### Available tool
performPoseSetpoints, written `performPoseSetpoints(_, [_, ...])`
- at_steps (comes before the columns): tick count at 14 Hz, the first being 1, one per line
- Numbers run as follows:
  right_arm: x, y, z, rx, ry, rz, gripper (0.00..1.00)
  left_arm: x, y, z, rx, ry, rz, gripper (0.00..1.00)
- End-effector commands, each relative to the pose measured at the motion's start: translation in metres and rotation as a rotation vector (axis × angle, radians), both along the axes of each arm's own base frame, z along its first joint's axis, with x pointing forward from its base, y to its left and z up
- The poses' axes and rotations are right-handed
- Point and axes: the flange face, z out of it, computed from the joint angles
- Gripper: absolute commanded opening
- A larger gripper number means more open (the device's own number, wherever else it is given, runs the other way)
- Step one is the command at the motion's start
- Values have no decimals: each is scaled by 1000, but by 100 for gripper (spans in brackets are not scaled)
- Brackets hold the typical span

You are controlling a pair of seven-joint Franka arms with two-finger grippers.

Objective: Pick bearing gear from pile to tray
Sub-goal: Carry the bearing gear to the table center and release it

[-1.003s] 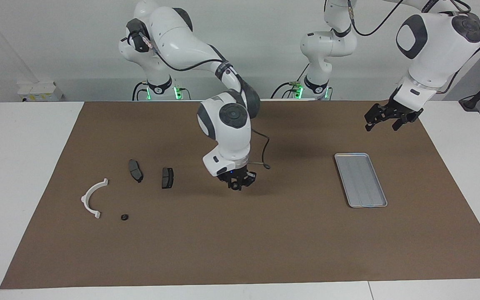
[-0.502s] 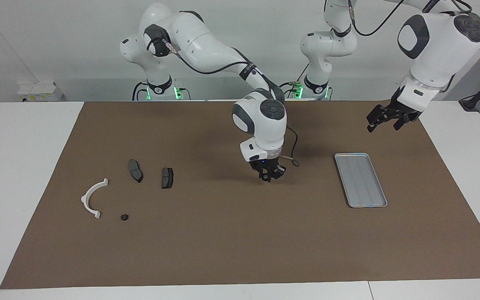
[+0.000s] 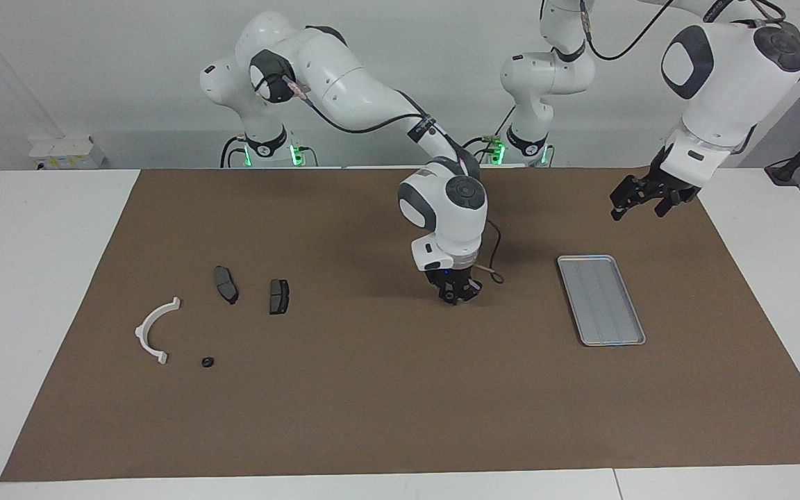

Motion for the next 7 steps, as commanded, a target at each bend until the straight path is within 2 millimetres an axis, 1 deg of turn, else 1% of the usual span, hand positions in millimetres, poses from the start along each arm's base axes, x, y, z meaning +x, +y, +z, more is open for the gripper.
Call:
performPoseSetpoints(1, [6,3,-8,11,-16,-35,56,-9,-1,1,27,-4,12,100])
performPoseSetpoints(2, [8,0,-6,-1,-22,-28,100,-9,-1,0,27,-1,12,100])
performPoseSetpoints(3, [13,-7,2,-8,-28,-26,100,-9,-1,1,27,-2,13,100])
performPoseSetpoints(4, [20,-16,17,-4,-32,-26,100,-8,-1,0,27,-5,15,100])
performPoseSetpoints(5, [30,-33,37,1,-32,-19,100,-7,-3,-1,27,-6,38,100])
performPoseSetpoints(6, [41,-51,61,8,-32,10,100,-5,-14,-3,30,-5,70,100])
performPoseSetpoints(7, [51,-70,86,18,-19,69,100,-3,-29,-7,31,-4,99,100])
